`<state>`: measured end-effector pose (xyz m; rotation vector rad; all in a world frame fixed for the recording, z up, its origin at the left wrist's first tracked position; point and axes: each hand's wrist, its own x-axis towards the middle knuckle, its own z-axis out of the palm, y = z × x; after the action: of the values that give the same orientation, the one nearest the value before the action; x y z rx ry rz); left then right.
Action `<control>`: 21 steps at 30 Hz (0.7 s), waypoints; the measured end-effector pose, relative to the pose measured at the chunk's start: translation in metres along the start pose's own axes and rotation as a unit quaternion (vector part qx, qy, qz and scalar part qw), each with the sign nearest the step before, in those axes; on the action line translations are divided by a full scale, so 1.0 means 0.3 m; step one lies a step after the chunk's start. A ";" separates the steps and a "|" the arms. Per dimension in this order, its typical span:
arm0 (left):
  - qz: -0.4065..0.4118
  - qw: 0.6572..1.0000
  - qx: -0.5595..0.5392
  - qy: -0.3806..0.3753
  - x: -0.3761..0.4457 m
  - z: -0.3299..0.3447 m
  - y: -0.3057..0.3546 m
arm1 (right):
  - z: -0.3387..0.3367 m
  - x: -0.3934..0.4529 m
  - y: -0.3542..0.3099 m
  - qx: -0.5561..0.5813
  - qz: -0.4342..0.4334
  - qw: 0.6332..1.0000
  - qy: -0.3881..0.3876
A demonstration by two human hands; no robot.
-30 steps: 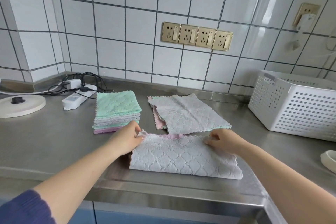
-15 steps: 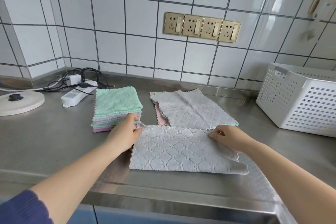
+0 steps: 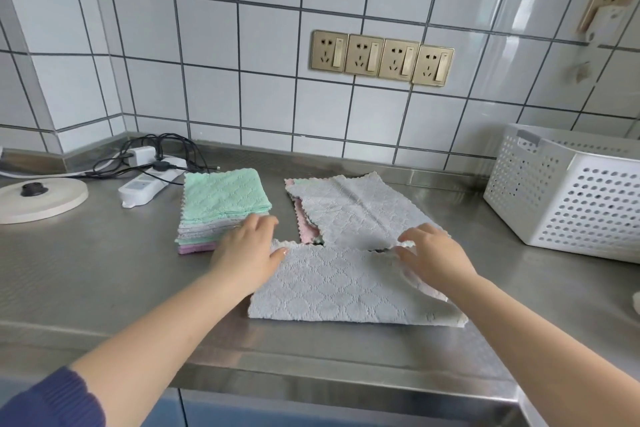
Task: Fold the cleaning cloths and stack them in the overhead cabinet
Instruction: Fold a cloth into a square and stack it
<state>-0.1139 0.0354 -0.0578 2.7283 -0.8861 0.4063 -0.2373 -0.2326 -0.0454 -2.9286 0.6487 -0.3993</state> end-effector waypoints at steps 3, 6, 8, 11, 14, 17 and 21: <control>0.090 0.996 -0.023 -0.009 -0.020 0.006 0.100 | 0.005 -0.043 -0.110 -0.001 -0.040 0.999 -0.037; 0.126 0.988 -0.022 -0.088 -0.037 0.057 0.196 | 0.059 -0.101 -0.228 0.001 -0.048 0.991 -0.124; 0.113 0.985 -0.010 -0.131 -0.047 0.095 0.215 | 0.102 -0.130 -0.254 -0.009 -0.060 0.987 -0.149; 0.086 0.982 0.004 -0.168 -0.056 0.118 0.204 | 0.134 -0.153 -0.220 -0.033 -0.049 0.986 -0.157; 0.078 0.980 0.015 -0.180 -0.063 0.113 0.190 | 0.136 -0.166 -0.186 -0.045 -0.045 0.987 -0.146; 0.070 0.981 0.014 -0.179 -0.068 0.114 0.185 | 0.118 -0.160 -0.140 -0.031 -0.032 0.991 -0.127; 0.071 0.981 0.014 -0.178 -0.071 0.111 0.186 | 0.054 -0.112 0.027 -0.034 0.090 0.995 -0.033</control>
<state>-0.1578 -0.0074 -0.0879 2.8218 -1.1759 -0.0523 -0.2654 -0.2244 -0.0700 -2.9000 0.9247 -0.2649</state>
